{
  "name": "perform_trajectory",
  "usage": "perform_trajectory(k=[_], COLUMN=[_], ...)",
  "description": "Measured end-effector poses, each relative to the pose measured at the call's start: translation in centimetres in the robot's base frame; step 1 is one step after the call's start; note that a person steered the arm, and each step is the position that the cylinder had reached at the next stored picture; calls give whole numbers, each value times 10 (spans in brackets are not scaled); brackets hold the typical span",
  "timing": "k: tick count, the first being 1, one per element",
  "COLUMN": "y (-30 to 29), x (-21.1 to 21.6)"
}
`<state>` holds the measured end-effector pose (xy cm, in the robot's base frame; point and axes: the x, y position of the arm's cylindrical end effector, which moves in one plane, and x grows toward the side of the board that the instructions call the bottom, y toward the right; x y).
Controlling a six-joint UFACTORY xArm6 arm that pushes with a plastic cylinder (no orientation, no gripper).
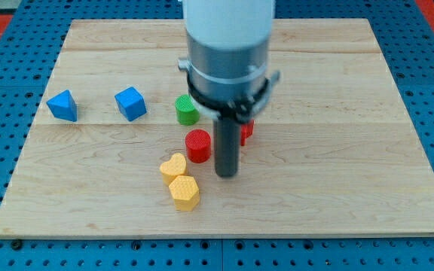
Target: Move the yellow heart bottom right side of the red circle
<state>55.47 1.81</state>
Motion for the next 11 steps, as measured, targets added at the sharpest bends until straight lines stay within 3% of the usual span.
perform_trajectory(k=[1,3,4,7,10,11], y=[-6,-137,-156,-105,-31,-70], x=[64,50,17,-36,4,-22])
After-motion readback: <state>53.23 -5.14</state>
